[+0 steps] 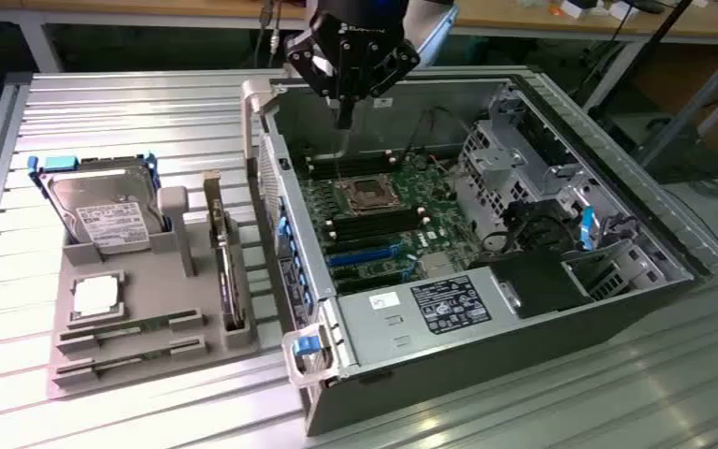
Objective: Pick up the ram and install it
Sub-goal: 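Reach for the ram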
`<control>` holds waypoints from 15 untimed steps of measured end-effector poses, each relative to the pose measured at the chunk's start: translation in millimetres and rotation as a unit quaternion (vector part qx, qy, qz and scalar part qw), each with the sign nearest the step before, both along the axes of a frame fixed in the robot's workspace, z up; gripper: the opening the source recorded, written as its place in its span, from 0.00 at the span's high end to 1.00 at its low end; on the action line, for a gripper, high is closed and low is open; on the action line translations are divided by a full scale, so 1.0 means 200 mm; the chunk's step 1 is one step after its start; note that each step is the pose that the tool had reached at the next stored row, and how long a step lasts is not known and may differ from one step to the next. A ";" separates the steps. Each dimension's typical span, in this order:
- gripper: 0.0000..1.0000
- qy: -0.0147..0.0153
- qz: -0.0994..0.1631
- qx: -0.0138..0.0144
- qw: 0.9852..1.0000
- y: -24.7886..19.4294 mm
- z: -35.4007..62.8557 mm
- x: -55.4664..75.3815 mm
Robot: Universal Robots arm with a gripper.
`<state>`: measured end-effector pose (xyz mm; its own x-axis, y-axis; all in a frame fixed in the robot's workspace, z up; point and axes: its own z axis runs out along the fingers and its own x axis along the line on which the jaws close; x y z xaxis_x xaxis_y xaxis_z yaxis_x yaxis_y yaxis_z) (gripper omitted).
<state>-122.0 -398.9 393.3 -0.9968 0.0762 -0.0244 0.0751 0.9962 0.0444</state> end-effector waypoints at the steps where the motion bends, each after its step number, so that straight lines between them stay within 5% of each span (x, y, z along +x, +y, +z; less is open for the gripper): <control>1: 0.89 0.000 0.000 0.000 1.000 0.001 0.000 -0.04; 7: 0.89 0.000 0.000 0.000 1.000 -0.006 0.000 -0.41; 15: 0.89 0.000 0.000 0.000 1.000 -0.039 0.000 -0.70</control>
<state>-262.4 -406.7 393.2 -0.9968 0.0760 -0.0246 0.0749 0.9962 0.0445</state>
